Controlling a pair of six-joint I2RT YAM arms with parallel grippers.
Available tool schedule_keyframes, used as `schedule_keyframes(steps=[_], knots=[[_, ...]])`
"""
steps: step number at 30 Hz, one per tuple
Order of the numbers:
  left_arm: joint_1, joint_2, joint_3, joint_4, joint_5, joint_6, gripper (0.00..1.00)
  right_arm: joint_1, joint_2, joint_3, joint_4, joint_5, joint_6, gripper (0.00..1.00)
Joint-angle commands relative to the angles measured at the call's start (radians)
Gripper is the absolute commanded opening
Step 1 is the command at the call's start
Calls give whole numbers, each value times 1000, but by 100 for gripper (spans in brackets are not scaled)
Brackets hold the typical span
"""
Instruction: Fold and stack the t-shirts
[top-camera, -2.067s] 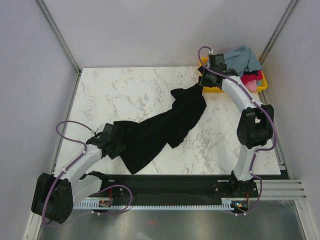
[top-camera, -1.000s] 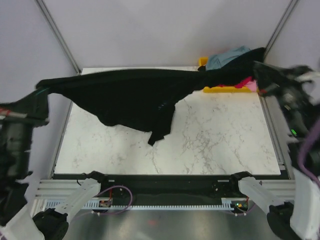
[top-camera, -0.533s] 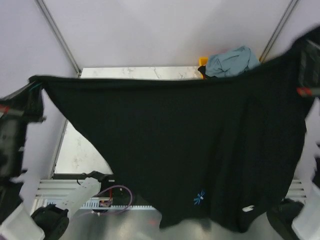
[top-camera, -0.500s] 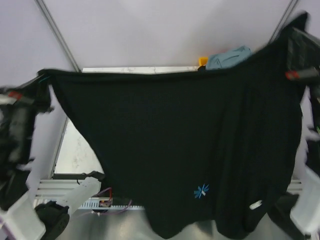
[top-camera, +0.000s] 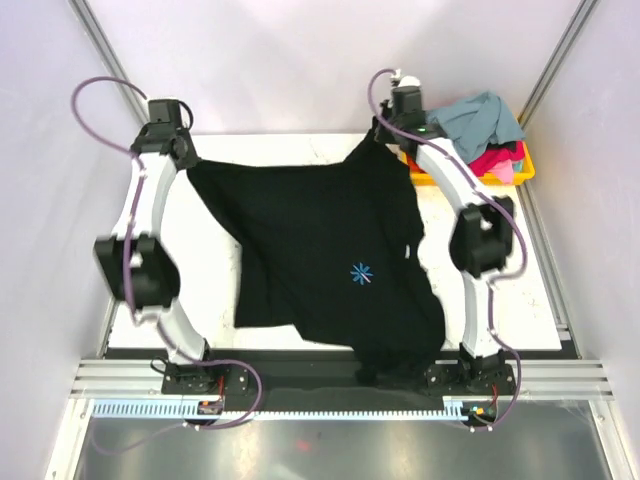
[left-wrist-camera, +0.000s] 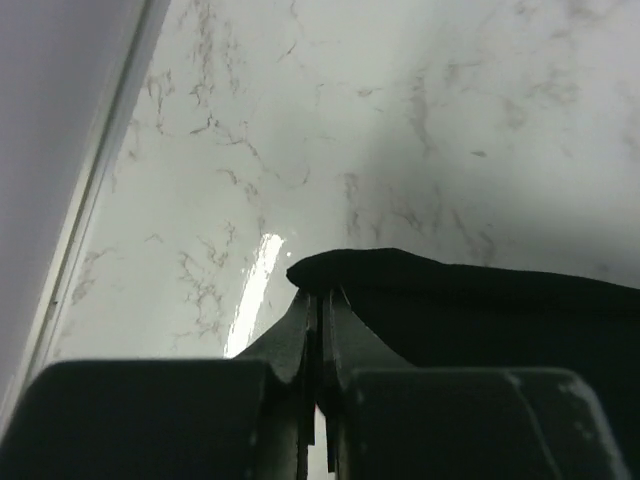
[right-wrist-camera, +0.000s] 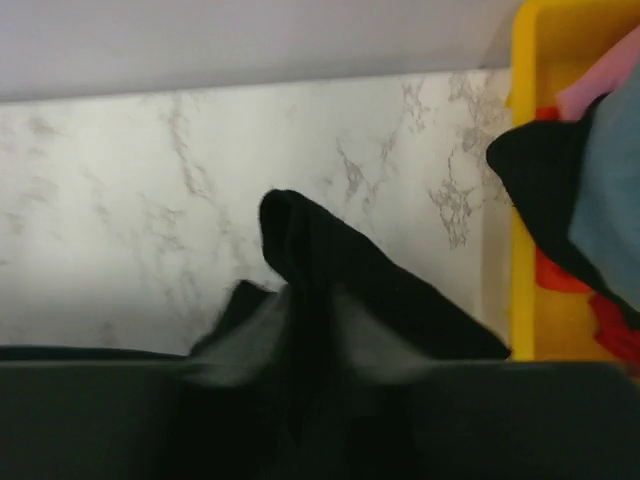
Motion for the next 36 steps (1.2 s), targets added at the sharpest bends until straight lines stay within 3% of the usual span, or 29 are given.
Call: schedule_keyframes(steps=[1, 2, 4, 5, 6, 11, 13, 17, 21, 23, 25, 30, 31, 34, 36], knots=[[33, 253, 153, 23, 73, -52, 18, 3, 242, 268, 18, 77, -27, 79], [33, 304, 193, -1, 96, -55, 35, 3, 297, 338, -7, 80, -31, 98], [37, 378, 252, -49, 122, -60, 75, -1, 393, 488, -54, 93, -51, 98], [31, 380, 255, -49, 130, -60, 90, -1, 395, 493, -67, 106, -59, 98], [30, 369, 247, -43, 110, -61, 99, -4, 382, 478, -56, 120, -71, 98], [28, 245, 195, -55, 26, -107, 100, -1, 153, 218, 56, 154, -73, 98], [14, 118, 130, -57, 4, -123, 100, 11, 55, 149, 62, 157, -74, 98], [-48, -98, -151, -64, -126, -164, 98, 60, -85, -105, 74, 175, -64, 98], [-194, -265, -389, -129, -203, -248, 93, 135, -155, -290, 116, 160, -57, 98], [-237, -324, -519, -138, -173, -308, 91, 132, -99, -260, 92, 148, -45, 89], [-246, -373, -654, -124, -75, -380, 86, 123, 11, -129, 24, 143, -41, 73], [-383, -367, -828, 6, -8, -471, 89, 88, 291, 255, -129, 128, -45, 73], [-398, -349, -839, 30, 12, -480, 88, 88, 365, 356, -143, 113, -47, 66], [-435, -296, -865, 92, 41, -512, 87, 86, 427, 411, -172, 113, -31, 52], [-434, -277, -876, 109, 42, -528, 87, 86, 424, 374, -162, 134, -22, 53]])
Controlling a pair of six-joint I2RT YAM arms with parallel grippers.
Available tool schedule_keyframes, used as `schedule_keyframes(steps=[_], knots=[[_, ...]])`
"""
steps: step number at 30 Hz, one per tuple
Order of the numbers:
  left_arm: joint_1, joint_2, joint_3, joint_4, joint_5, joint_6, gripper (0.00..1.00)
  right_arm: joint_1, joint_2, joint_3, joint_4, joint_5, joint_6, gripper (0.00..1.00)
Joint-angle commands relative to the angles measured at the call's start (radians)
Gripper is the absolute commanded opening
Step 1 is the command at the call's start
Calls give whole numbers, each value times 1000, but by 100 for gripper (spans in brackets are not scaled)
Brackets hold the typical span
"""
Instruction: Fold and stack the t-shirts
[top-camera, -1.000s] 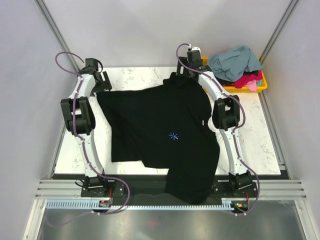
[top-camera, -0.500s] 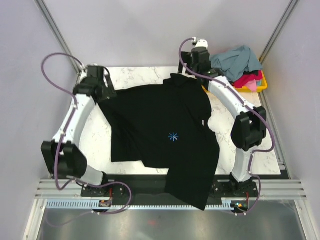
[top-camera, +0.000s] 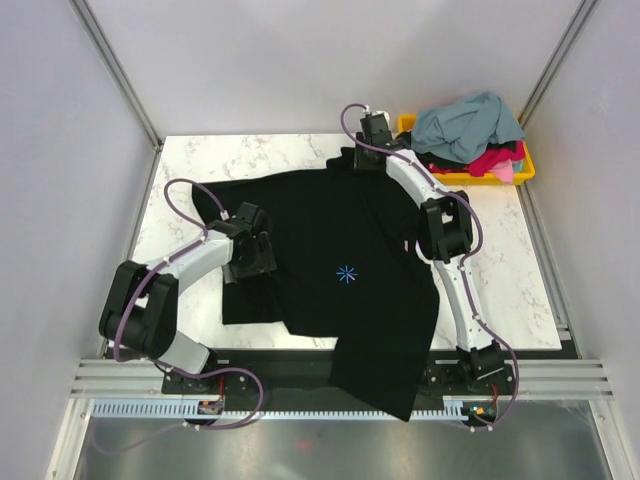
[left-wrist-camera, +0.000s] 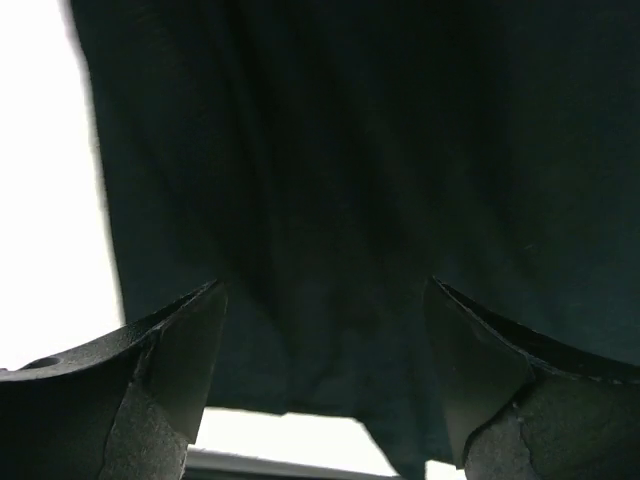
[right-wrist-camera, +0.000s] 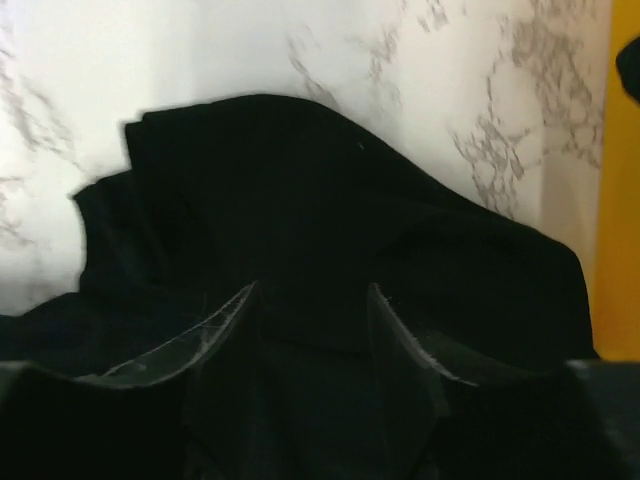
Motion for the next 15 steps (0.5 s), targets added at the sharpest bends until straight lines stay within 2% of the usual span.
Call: schedule_keyframes(steps=[1, 9, 15], knots=[[-1, 21, -20, 107, 19, -96, 87, 11, -27, 7, -17, 15, 20, 56], [-1, 4, -112, 125, 7, -162, 87, -11, 60, 51, 17, -55, 76, 57], [-1, -11, -167, 148, 48, -181, 86, -12, 95, 74, 49, -67, 121, 59]])
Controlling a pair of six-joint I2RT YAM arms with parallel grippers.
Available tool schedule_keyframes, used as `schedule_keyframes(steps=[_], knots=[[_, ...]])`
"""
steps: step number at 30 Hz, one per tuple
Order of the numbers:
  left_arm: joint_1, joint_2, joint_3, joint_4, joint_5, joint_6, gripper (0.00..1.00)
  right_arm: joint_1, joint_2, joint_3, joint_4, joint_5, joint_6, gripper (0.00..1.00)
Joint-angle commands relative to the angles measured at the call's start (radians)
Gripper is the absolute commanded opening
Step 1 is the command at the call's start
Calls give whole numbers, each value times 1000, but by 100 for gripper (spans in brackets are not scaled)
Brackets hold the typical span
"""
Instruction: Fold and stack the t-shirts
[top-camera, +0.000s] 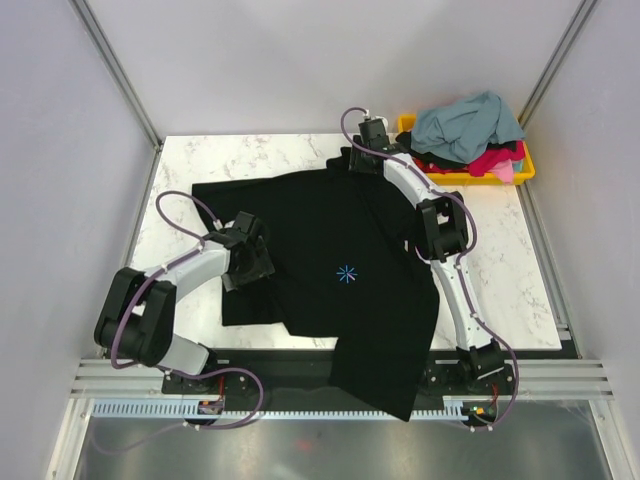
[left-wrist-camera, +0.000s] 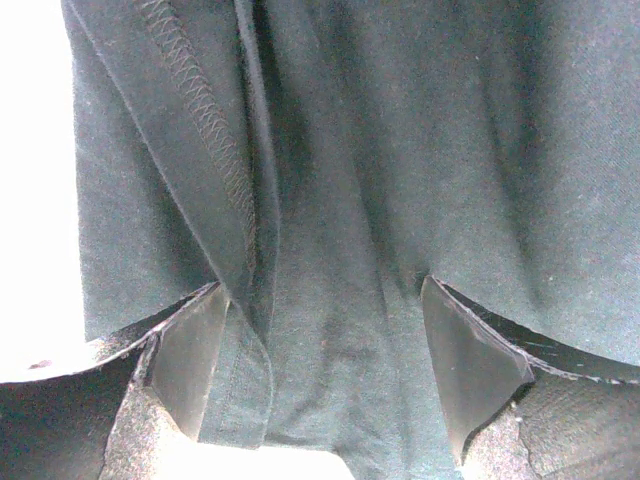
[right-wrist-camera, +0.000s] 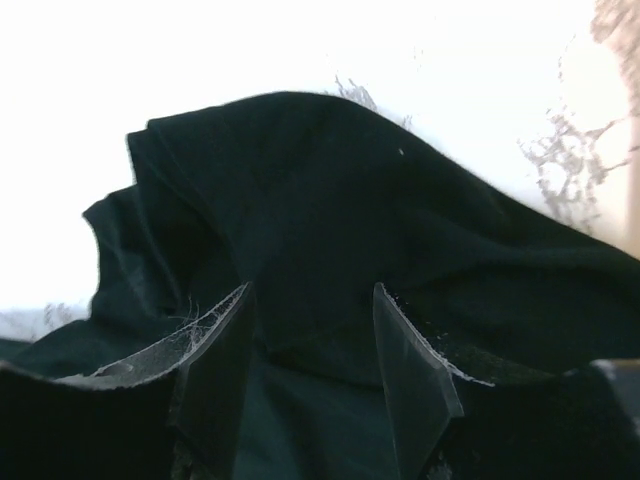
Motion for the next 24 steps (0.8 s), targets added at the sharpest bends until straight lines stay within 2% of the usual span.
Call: schedule_keyframes(steps=[1, 6, 10, 15, 18, 19, 22, 24], knots=[[0, 2, -72, 27, 46, -74, 86, -4, 26, 42, 31, -17, 47, 59], [0, -20, -97, 29, 43, -66, 86, -1, 19, 23, 32, -26, 73, 58], [0, -24, -121, 32, 40, -61, 85, 0, 11, 16, 38, -18, 90, 52], [0, -26, -154, 58, 58, -64, 82, 8, 46, 34, 35, -11, 74, 35], [0, -27, -161, 63, 66, -66, 77, 13, 54, 22, 34, -3, 71, 20], [0, -26, -161, 64, 64, -66, 73, 16, 53, 11, 34, 11, 70, 12], [2, -21, -157, 64, 66, -61, 68, 19, 37, 3, 49, 32, 67, 0], [2, -23, -158, 64, 66, -58, 67, 19, 34, 11, 60, 28, 57, 0]])
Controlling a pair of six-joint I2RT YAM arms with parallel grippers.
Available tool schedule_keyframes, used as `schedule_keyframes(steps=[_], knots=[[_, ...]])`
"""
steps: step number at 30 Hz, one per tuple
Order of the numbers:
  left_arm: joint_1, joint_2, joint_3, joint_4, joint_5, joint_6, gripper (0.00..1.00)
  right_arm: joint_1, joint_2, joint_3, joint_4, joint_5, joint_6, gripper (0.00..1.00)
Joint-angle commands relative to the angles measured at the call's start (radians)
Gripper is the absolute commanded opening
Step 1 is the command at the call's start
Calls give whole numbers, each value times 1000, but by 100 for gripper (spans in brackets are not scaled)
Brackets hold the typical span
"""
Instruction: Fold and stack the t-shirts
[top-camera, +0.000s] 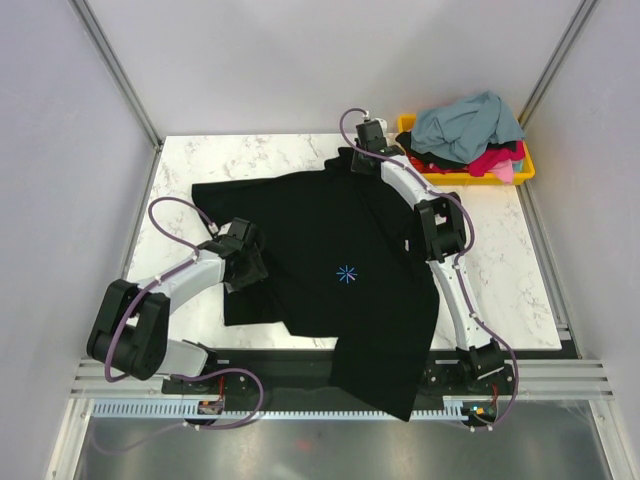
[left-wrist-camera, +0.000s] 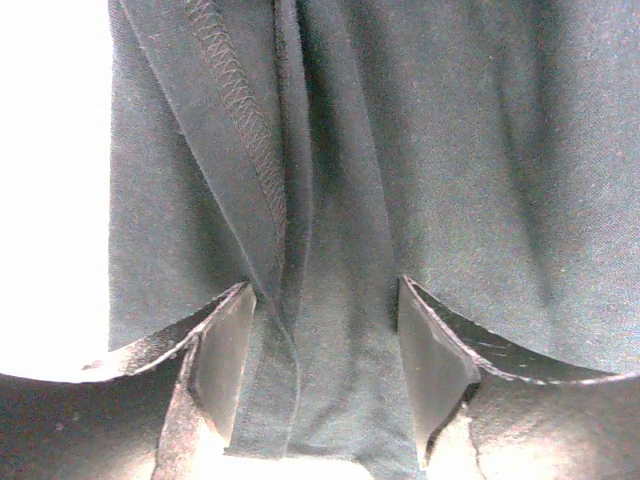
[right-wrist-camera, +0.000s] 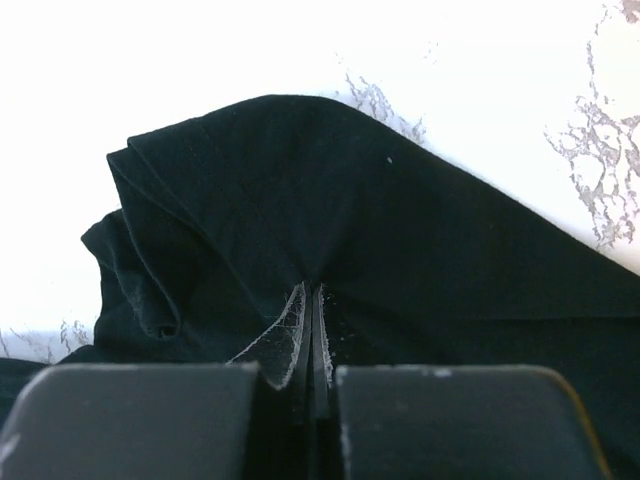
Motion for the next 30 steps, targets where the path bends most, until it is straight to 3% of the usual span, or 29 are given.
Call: schedule_keyframes(steps=[1, 5, 10, 13, 22, 24, 26, 30], knots=[[-4, 59, -73, -9, 82, -52, 66, 14, 9, 23, 31, 25, -12, 0], [-4, 53, -76, -8, 80, -52, 64, 11, -22, 31, 46, 54, -24, 1], [-4, 53, -79, -11, 79, -52, 62, -11, -105, -38, 109, 5, -3, 16], [-4, 53, -79, -11, 79, -52, 61, -26, -120, -51, 123, -33, 23, 19], [-6, 50, -81, -8, 77, -54, 58, -48, -82, -42, 149, -118, 72, 8], [-8, 50, -81, -9, 77, -57, 58, -51, -79, -45, 147, -141, 81, 18], [-9, 50, -81, -9, 75, -56, 58, -48, -88, -69, 147, -161, 88, 20], [-15, 50, -79, -9, 71, -56, 58, -19, -126, -124, 147, -146, 60, 41]])
